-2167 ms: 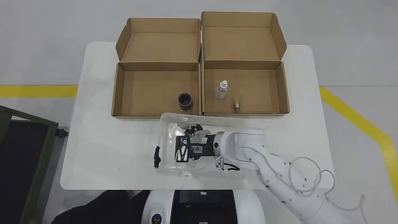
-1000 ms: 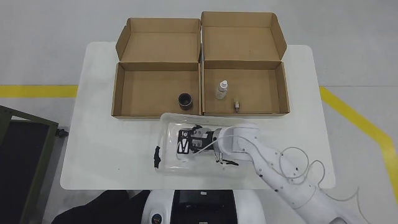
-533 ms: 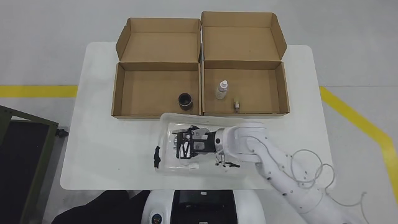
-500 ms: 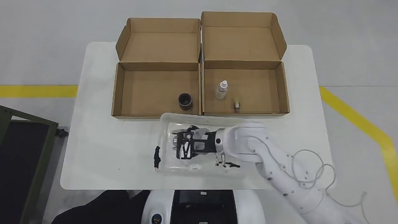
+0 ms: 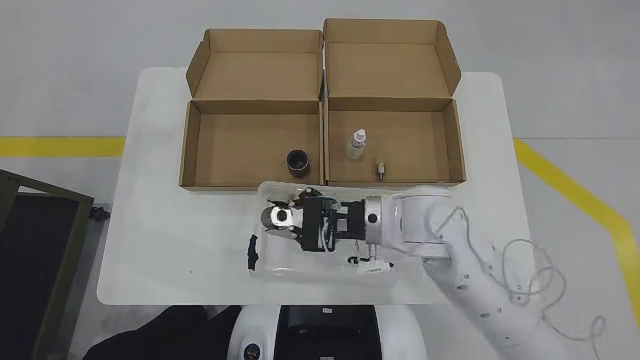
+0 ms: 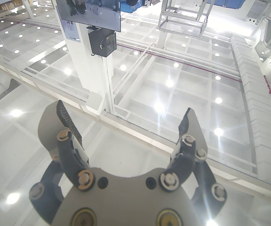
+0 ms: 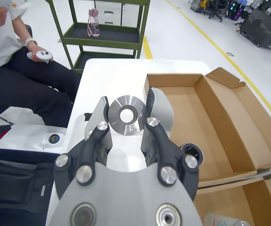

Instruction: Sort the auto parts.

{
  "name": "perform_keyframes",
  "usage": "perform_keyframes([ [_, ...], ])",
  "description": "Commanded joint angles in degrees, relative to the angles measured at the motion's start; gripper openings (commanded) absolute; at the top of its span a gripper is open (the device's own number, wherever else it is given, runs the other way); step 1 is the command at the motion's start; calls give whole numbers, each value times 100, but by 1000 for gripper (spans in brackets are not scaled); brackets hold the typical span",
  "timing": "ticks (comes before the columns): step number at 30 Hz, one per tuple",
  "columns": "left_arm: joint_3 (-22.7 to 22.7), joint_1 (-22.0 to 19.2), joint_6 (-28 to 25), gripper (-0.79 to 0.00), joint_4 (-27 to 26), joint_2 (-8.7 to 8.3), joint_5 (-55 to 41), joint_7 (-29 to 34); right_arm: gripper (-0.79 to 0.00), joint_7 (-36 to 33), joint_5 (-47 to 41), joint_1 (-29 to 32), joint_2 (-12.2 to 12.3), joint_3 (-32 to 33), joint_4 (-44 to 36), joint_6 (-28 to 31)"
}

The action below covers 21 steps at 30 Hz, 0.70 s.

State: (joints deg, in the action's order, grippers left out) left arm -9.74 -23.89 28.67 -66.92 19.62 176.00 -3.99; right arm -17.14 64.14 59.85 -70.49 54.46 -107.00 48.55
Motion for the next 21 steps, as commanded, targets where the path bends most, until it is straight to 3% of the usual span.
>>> perform_keyframes([
  [1, 0, 0, 0, 0, 0, 0, 0, 0, -785, 85, -144, 45, 22, 124, -82, 39],
  [21, 0, 0, 0, 0, 0, 0, 0, 0, -785, 934, -855, 564, 229, 1363, -727, 197],
])
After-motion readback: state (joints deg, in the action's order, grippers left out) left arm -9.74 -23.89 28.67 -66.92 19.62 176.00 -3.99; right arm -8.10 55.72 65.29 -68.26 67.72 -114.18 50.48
